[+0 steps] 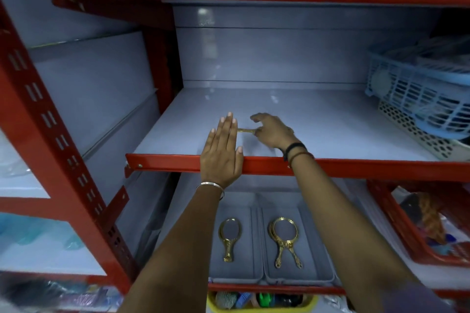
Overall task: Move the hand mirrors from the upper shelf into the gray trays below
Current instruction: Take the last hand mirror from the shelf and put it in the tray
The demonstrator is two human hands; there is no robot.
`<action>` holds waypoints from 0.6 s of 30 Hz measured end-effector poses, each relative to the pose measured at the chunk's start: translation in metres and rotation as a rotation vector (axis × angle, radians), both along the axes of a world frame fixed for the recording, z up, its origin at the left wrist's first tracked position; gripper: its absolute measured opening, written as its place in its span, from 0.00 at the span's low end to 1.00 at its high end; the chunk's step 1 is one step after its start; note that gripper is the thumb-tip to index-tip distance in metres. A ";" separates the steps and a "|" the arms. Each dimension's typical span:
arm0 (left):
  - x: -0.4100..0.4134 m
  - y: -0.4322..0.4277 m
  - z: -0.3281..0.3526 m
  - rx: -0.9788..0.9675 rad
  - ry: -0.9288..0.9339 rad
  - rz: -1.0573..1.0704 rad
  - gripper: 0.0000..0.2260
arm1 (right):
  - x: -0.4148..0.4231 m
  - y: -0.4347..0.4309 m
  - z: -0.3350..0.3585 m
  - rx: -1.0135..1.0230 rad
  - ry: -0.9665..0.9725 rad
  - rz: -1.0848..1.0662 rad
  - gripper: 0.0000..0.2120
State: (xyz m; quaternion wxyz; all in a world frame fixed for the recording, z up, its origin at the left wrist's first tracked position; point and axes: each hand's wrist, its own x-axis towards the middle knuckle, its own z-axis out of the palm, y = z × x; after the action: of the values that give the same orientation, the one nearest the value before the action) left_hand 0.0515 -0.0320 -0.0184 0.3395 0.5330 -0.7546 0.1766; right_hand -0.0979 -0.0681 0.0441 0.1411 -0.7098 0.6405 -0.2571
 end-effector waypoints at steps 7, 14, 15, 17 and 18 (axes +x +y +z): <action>0.002 -0.004 -0.002 -0.031 -0.013 0.008 0.28 | 0.003 -0.017 -0.013 0.150 0.305 0.047 0.23; 0.001 -0.003 -0.004 -0.046 -0.015 0.017 0.27 | -0.015 -0.004 -0.021 -0.018 0.174 -0.060 0.09; 0.001 -0.003 -0.004 -0.045 -0.015 0.016 0.27 | -0.019 -0.002 -0.023 -0.050 0.159 -0.085 0.09; 0.001 -0.004 -0.004 -0.036 -0.015 0.015 0.27 | -0.023 0.002 -0.023 -0.082 0.161 -0.198 0.08; 0.000 -0.003 -0.004 -0.029 -0.016 0.014 0.27 | -0.025 0.003 -0.022 -0.058 0.175 -0.303 0.12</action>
State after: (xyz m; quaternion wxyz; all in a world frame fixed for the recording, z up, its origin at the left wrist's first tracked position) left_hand 0.0518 -0.0355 -0.0228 0.3400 0.5319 -0.7509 0.1941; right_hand -0.1227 -0.0651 0.0225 0.0239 -0.6287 0.7421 -0.2312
